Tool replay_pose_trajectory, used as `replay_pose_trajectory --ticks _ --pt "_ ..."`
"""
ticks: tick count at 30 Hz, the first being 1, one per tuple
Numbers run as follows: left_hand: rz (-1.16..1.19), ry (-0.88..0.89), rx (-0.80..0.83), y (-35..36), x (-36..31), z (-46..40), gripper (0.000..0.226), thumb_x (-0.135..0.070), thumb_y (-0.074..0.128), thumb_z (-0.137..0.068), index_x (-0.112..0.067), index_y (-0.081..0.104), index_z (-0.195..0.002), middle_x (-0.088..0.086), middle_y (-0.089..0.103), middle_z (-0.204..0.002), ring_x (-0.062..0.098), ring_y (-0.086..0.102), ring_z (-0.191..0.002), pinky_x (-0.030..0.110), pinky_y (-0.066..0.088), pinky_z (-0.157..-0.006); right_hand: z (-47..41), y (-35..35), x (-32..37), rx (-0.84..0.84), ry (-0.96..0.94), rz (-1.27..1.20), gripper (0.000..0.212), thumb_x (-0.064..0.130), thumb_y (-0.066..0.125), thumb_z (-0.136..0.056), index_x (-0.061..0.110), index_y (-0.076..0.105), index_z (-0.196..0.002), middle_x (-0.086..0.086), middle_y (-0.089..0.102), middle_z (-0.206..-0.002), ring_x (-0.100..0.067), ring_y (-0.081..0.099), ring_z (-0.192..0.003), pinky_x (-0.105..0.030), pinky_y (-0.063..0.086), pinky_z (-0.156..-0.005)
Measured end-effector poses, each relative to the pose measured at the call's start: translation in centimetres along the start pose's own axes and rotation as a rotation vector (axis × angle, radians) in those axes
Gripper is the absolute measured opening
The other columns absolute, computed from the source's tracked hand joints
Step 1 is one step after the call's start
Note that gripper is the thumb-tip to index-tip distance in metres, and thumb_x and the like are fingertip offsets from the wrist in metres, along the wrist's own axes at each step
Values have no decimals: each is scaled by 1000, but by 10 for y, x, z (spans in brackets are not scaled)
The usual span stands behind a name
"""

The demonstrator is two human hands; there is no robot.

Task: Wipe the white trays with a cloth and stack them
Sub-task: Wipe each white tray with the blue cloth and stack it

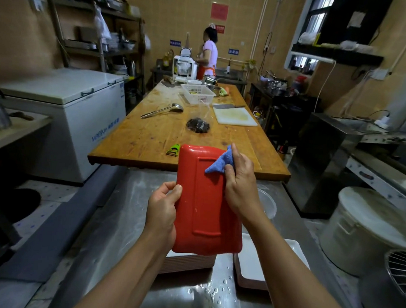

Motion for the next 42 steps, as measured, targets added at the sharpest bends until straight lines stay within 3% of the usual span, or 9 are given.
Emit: replay_pose_trajectory --ticks 7,11,13,15,19,25,29,36,42 --pt "169 -15 -123 0 3 -16 23 -8 48 -96 -15 51 -74 -1 63 -57 7 60 -49 23 51 -49 45 12 -14 71 52 177 55 21 38 -99 34 18 -148 -9 40 -132 -23 45 -117 -37 40 -95" --pt "231 -51 -172 -2 9 -23 19 -12 49 -96 -17 53 -79 3 62 -79 14 61 -71 31 49 -60 70 8 -30 12 166 62 53 27 40 -98 45 21 -144 -2 42 -115 -16 52 -102 -28 45 -85" --pt "297 -86 -161 6 16 -19 19 -12 48 -96 -18 54 -80 3 62 -83 17 61 -76 34 49 -62 70 -1 -38 -74 244 -69 50 27 47 -96 44 33 -141 2 44 -109 -3 52 -92 -10 42 -76" --pt "386 -136 -104 16 23 -14 18 -13 47 -97 -19 55 -81 3 63 -84 18 62 -80 38 50 -67 65 -10 -46 -144 313 -210 49 20 54 -89 38 47 -134 5 54 -111 2 54 -91 -6 41 -74" --pt "365 -229 195 30 18 -8 18 -29 43 -95 -18 58 -93 4 62 -74 19 66 -67 36 56 -65 55 -34 -56 -185 364 -443 46 1 60 -80 21 63 -121 0 67 -113 -11 64 -101 -28 52 -87" --pt "44 -374 452 13 4 -21 69 -74 40 -74 -15 65 -100 12 68 -86 29 65 -82 41 49 -80 38 -67 -52 21 283 -410 44 -9 56 -80 23 67 -108 2 69 -106 -8 65 -92 -23 54 -79" --pt "-122 -453 563 16 4 -20 66 -65 58 -69 -9 71 -101 13 71 -87 28 66 -82 43 55 -77 31 -68 -40 164 203 -341 45 -10 56 -80 21 66 -111 1 67 -111 -10 62 -101 -23 52 -85" --pt "-189 -328 418 8 9 -27 86 -38 93 -36 -6 63 -109 15 71 -91 24 70 -72 37 58 -67 30 -53 -44 213 139 -193 48 1 54 -87 33 55 -123 7 51 -130 1 49 -113 -3 40 -84" --pt "86 -404 199 1 29 -31 26 -20 64 -74 -11 63 -99 8 74 -75 18 71 -62 35 59 -55 38 -40 -45 191 74 -62 51 7 44 -96 35 37 -139 12 19 -154 0 19 -138 -22 18 -111"
Point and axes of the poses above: each hand's wrist, its own z-axis away from the middle knuckle, its own y-axis out of the palm, x = y × z, the point moved 8 cm from there along -z, towards the middle knuckle
